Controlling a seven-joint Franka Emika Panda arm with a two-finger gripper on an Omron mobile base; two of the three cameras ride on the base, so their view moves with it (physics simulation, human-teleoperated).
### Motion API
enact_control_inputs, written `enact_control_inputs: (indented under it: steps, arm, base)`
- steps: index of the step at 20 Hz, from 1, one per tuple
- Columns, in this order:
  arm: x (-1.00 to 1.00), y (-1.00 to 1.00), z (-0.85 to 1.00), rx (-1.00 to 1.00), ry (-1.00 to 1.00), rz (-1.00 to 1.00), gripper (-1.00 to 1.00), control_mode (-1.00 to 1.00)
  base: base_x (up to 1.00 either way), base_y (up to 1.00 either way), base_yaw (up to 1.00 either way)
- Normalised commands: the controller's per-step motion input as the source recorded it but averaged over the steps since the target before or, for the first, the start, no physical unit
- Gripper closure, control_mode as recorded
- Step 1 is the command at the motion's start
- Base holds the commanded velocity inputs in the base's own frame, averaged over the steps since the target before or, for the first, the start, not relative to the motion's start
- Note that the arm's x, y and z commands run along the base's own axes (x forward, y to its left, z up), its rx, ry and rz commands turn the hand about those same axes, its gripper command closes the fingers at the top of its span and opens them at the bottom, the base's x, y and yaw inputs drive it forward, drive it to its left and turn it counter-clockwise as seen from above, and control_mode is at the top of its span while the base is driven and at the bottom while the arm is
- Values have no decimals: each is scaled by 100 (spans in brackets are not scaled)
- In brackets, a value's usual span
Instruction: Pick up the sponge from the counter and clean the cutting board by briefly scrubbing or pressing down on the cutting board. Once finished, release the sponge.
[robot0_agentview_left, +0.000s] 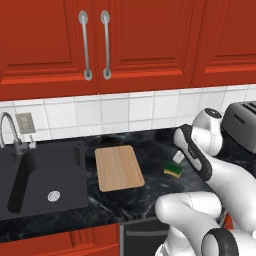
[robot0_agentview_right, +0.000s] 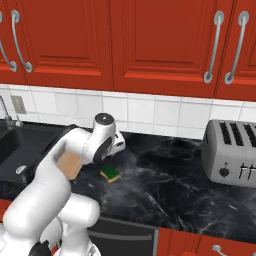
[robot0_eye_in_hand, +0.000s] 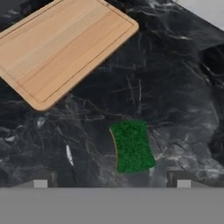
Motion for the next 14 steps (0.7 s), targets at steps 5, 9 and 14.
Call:
enact_control_inputs:
  steps: [5,9,14]
  arm:
    - [-25,48,55,0,-19,-14,-100,-100]
    - [-30,50,48,0,-11,-22,-100,-100]
    - [-25,42,49,0,-1,-26,-100,-100]
  base:
    - [0,0,0]
    - [0,0,0]
    - [0,0,0]
